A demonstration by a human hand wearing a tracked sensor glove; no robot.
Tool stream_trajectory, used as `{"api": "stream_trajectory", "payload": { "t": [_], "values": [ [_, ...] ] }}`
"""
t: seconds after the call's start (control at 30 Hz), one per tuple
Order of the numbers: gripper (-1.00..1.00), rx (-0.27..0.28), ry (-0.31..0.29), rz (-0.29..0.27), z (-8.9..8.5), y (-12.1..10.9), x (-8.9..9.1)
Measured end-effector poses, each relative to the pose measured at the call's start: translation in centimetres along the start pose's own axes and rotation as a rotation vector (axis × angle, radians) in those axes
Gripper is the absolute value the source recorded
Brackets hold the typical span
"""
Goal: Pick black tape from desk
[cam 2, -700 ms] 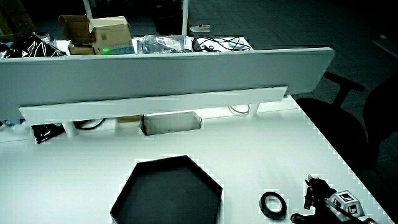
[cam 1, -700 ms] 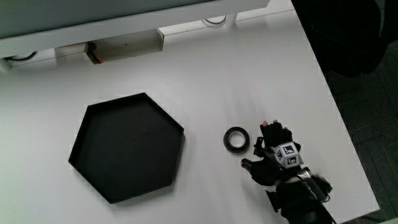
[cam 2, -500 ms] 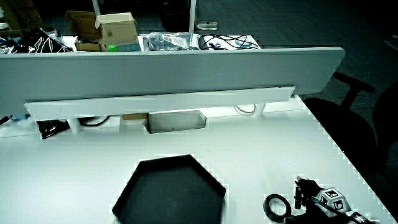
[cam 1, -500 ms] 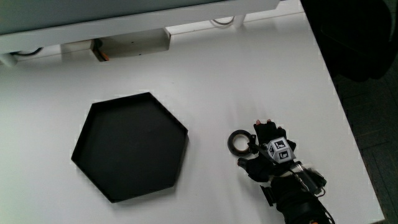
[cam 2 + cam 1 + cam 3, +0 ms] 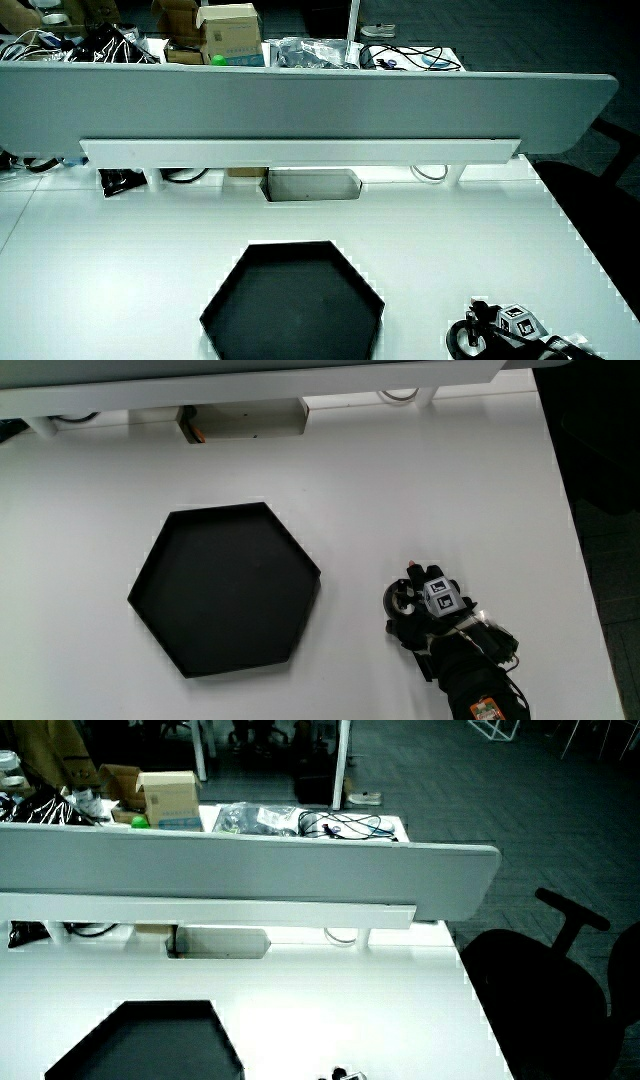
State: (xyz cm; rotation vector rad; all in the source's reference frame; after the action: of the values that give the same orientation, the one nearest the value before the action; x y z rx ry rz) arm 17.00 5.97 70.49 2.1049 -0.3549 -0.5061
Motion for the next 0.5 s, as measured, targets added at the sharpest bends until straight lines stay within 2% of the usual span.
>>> {"api": "stream_trajectory", "payload": {
  "t": [0.03,0.13,0.17,0.2,0.27,0.33,0.37,0.4,0.47,0.5],
  "values": [
    [0.38,0.027,-0.025,-0.014,0.5,-0.4,0.0],
    [0.56,0.068,-0.015,-0.024,0.6,-0.4,0.0],
    [0.62,0.075,-0.013,-0.012,0.4,-0.4,-0.1],
    [0.69,0.075,-0.022,-0.032,0.2,-0.3,-0.1],
    [0.81,0.109,-0.016,-0.041,0.4,-0.9,0.0],
    [0.94,0.124,-0.004,-0.033,0.2,-1.2,0.1],
    [1.0,0.114,-0.008,-0.029,0.0,-1.2,0.2],
    [1.0,0.135,0.0,-0.036,0.0,-1.4,0.3],
    [1.0,0.139,0.012,-0.044,-0.3,-1.6,0.7],
    [1.0,0.164,0.034,-0.037,0.3,-2.3,1.0]
  ]
}}
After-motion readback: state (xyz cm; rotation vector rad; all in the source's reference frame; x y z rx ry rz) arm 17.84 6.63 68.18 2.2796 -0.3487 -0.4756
